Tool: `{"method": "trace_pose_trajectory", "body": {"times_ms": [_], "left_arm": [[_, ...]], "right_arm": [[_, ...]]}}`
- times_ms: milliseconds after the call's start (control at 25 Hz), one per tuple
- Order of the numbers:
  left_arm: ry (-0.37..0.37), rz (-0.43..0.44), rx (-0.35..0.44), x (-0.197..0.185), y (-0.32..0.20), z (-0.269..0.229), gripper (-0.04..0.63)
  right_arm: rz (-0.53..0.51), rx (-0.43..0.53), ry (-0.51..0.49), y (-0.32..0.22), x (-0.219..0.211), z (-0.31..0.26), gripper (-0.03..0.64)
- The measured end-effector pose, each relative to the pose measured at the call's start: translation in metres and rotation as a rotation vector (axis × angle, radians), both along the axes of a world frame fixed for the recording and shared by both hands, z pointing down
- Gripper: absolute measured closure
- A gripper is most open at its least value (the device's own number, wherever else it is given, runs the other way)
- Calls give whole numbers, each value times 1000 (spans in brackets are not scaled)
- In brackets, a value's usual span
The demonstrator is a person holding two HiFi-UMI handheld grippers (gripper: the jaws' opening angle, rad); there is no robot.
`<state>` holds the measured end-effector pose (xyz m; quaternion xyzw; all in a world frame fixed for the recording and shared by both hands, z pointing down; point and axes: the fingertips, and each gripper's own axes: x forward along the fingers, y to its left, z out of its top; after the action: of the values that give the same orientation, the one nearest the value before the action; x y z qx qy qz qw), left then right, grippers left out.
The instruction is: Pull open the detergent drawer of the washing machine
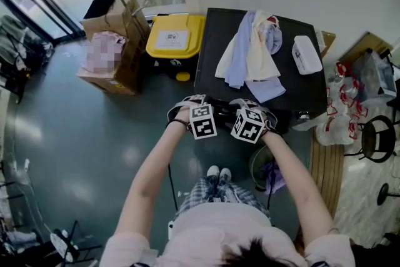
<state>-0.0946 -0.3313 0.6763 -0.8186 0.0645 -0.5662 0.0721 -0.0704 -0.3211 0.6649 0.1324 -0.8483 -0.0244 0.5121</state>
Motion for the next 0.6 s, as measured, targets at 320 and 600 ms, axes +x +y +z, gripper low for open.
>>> {"method": "trace_pose_trajectory", "body": {"times_ms": [320,600], "left_arm": [[-90,35,182,-2,-13,5,371],[-132,57,292,-3,-20,7,433]], "right_arm": [[-2,161,109,-8,3,6,422],[4,281,222,-15,5,10,468]]}}
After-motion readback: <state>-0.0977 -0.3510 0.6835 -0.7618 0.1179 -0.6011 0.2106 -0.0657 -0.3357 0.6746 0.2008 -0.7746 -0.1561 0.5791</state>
